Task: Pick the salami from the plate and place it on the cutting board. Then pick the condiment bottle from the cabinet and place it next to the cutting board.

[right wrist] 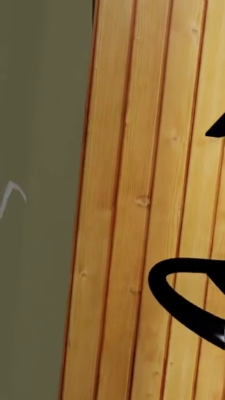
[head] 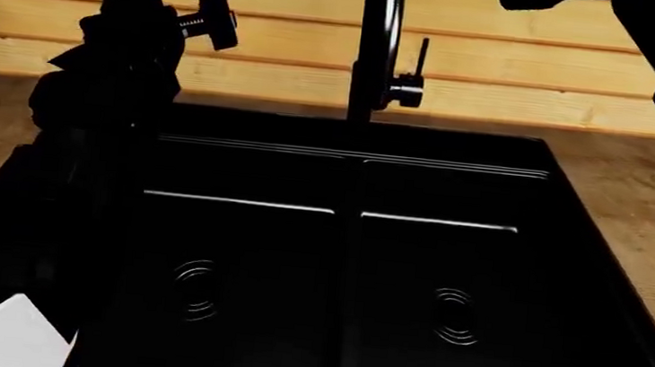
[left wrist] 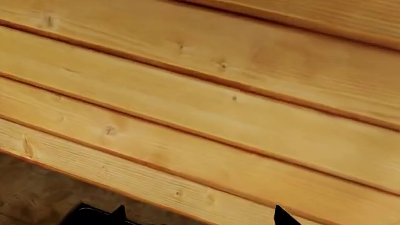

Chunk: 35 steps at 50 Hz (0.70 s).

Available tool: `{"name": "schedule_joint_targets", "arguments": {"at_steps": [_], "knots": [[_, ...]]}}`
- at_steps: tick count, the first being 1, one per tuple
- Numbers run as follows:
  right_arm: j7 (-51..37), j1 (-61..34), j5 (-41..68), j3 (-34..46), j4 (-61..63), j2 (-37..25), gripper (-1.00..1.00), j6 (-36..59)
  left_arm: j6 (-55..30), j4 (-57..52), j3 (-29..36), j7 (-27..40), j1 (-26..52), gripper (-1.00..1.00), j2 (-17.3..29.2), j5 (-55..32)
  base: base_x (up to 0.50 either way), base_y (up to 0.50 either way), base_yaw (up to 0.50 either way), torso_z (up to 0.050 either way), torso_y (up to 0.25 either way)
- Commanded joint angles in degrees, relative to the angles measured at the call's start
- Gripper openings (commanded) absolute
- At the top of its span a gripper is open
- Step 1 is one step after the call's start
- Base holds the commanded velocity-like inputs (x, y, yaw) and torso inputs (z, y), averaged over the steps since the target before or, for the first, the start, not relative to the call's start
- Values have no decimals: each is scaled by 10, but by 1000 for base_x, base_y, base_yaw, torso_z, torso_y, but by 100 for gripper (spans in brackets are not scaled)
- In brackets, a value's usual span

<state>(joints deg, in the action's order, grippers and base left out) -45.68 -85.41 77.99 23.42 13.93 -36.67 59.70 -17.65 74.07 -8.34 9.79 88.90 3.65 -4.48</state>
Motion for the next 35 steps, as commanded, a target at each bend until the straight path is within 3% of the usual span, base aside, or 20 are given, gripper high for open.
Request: {"name": "schedule_joint_targets", "arguments": {"at_steps": [1, 16, 25, 35], "knots": [[0, -3, 5, 1, -7, -3, 100, 3, 3, 9, -29, -13, 8, 100, -2, 29, 500, 0, 0, 0, 0], [-23, 11, 37, -17, 33, -12, 100, -3, -2, 9, -38, -5, -21, 100, -2, 40, 500, 0, 0, 0, 1], [-106, -9, 127, -53, 83, -28, 100, 6, 26, 9, -40, -18, -64, 100, -3, 41, 110, 0, 0, 0, 0], [-289, -80, 269, -49, 145, -46, 100, 15, 34, 9, -88, -62, -78, 100, -6, 30, 0, 0, 0, 0, 0]]}}
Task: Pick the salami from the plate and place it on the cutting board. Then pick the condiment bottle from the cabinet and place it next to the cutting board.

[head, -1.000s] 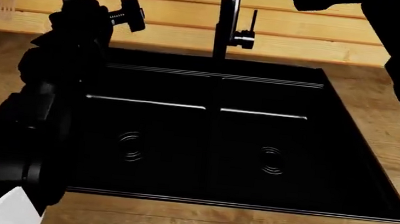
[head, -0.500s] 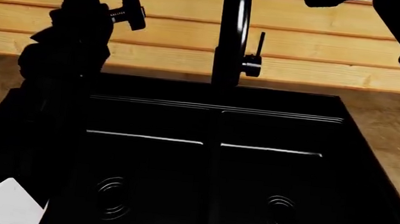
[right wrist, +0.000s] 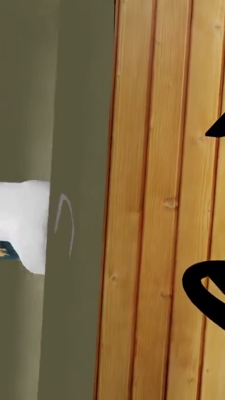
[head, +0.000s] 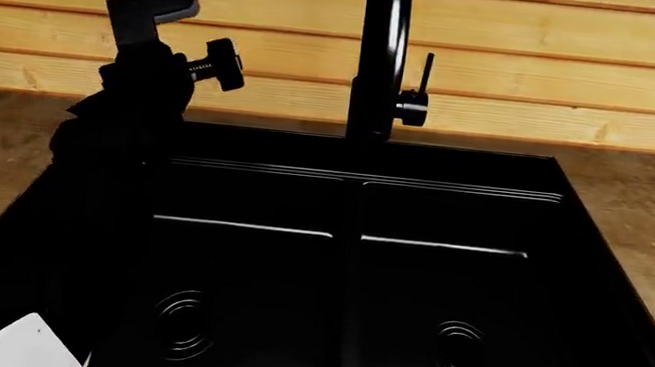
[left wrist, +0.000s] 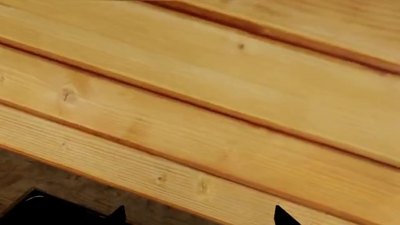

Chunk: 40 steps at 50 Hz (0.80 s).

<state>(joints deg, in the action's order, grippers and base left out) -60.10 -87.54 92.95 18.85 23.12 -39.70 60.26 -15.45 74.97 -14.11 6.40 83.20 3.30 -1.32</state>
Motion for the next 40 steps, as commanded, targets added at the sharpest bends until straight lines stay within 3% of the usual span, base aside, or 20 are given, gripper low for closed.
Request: {"name": "schedule_joint_targets", "arguments": {"at_steps": [1, 13, 23, 31, 38, 40], "knots": [[-162, -68, 137, 0, 59, -16, 100, 7, 11, 0, -32, -30, -22, 100, -2, -1, 0, 0, 0, 0, 0], [-270, -93, 200, 6, 133, -19, 100, -35, 2, 0, -54, -38, -24, 100, -1, 7, 0, 0, 0, 0, 0], [-297, -105, 215, 54, 194, -40, 100, -121, 1, 0, -59, -39, -24, 100, -1, 10, 0, 0, 0, 0, 0], [-298, -194, 201, 188, 255, -111, 100, -262, 3, 0, -60, -40, -25, 100, 0, 11, 0, 0, 0, 0, 0], [-299, -459, 178, 504, 303, -177, 100, -448, 4, 0, -58, -38, -25, 100, -1, 13, 0, 0, 0, 0, 0], [-299, -474, 182, 504, 305, -179, 100, -446, 3, 0, -58, -38, -25, 100, -1, 13, 0, 0, 0, 0, 0]]}}
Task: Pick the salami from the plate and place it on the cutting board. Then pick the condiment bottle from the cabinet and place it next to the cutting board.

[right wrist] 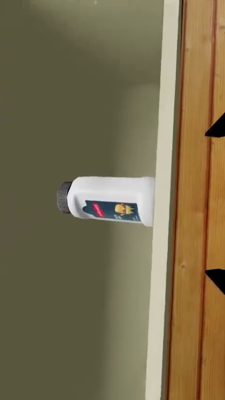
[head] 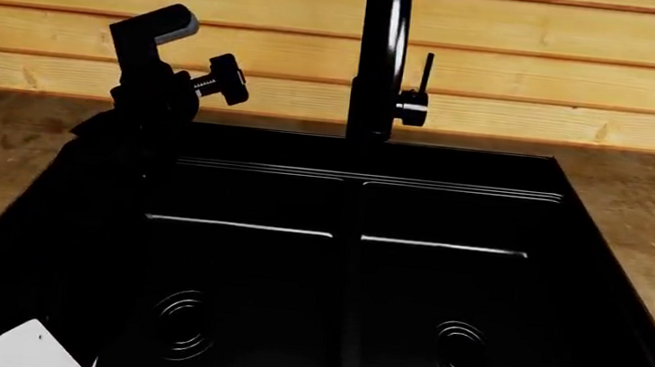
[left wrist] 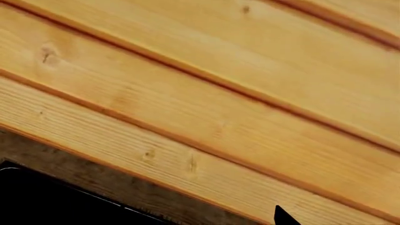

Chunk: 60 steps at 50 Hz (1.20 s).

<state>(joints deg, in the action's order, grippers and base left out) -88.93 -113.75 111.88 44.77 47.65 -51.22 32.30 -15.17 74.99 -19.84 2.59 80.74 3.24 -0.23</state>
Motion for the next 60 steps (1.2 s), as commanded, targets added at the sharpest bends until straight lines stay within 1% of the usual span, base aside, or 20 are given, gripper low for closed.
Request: {"name": "schedule_joint_targets", "arguments": {"at_steps": [1, 4, 8, 12, 21, 28, 32, 37, 43, 47, 54, 60], "knots": [[-11, -212, -2, 233, 59, -65, 100, -158, 1, 0, 0, 1, 0, 100, 0, 2, 0, 0, 0, 0, 0], [-11, -212, 13, 200, 56, -64, 100, -140, 1, 0, 1, 1, 0, 100, 0, 2, 0, 0, 0, 0, 0], [-11, -212, 19, 176, 48, -62, 100, -123, 1, 0, 2, 2, -1, 100, -1, 2, 0, 0, 0, 0, 0], [-11, -212, 31, 139, 33, -51, 100, -99, 2, 0, 3, 2, -1, 100, -1, 2, 0, 0, 0, 0, 0], [-11, -212, 55, 55, -35, 13, 100, -13, 3, 0, 4, 2, -2, 100, -1, 2, 0, 0, 0, 0, 0], [-11, -212, 55, 26, -93, 61, 100, 13, 3, 0, 6, 3, -2, 100, -1, 2, 0, 0, 0, 0, 0], [-5, -209, 54, 7, -145, 95, 100, 52, 2, 0, 5, 3, -1, 100, -1, 1, 0, 0, 0, 0, 0], [49, -203, 23, 2, -236, 123, 100, 105, 2, 0, 2, 2, -1, 100, 0, -1, 0, 0, 0, 0, 0], [127, -201, -35, 13, -346, 150, 100, 143, 1, 0, 1, 1, -1, 100, 0, 0, 0, 0, 0, 0, 0], [159, -203, -68, 15, -403, 164, 100, 164, 2, 0, 1, 1, -2, 100, 0, 1, 0, 0, 0, 0, 0], [196, -201, -111, 6, -460, 184, 100, 176, 2, 0, 0, 0, -1, 100, 0, 0, 0, 0, 0, 0, 0], [241, -192, -141, -4, -498, 204, 100, 165, 3, 0, -1, -2, -1, 100, 0, 1, 0, 0, 0, 0, 0]]}}
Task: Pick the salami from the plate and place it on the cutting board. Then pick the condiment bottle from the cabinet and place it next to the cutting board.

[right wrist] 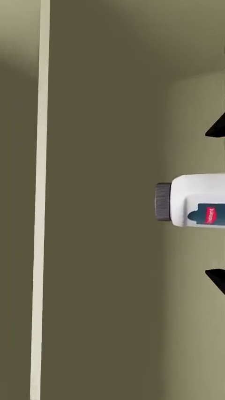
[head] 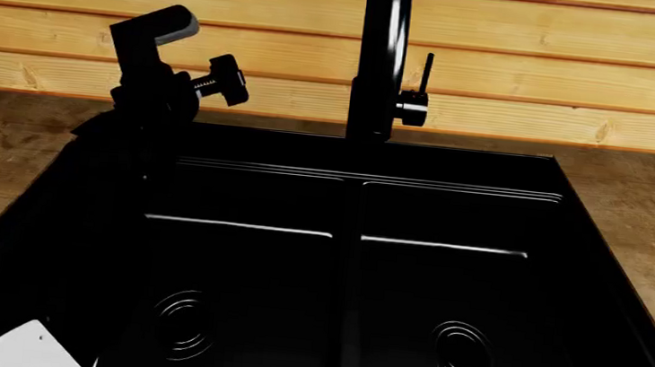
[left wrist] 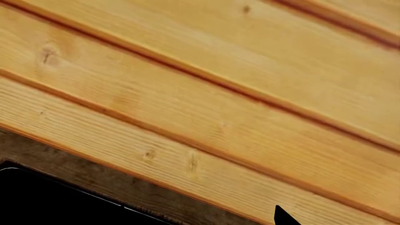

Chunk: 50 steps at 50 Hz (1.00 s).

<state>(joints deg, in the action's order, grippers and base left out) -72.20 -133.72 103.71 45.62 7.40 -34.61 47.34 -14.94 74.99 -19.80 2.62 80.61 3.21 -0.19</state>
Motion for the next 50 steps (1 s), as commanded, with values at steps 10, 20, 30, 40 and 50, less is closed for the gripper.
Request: {"name": "schedule_joint_targets", "arguments": {"at_steps": [10, 20, 30, 40, 50], "knots": [[119, 15, -103, -1, -151, 54, 100, 19, 4, 0, 3, -3, -1, 100, -1, 1, 0, 0, 0, 0, 0], [146, 17, -127, 11, -200, 72, 100, 35, 5, 0, 4, -2, 0, 100, -1, 1, 0, 0, 0, 0, 0], [188, 41, -149, 18, -236, 84, 100, 25, 7, 0, 5, -3, 0, 100, -1, 1, 0, 0, 0, 0, 0], [189, 69, -157, 30, -256, 77, 100, 34, 6, 0, 5, -5, 0, 100, -1, 0, 0, 0, 0, 0, 0], [199, 119, -144, 31, -264, 81, 100, 26, 6, 0, 3, -8, 0, 100, -1, 0, 0, 0, 0, 0, 0]]}}
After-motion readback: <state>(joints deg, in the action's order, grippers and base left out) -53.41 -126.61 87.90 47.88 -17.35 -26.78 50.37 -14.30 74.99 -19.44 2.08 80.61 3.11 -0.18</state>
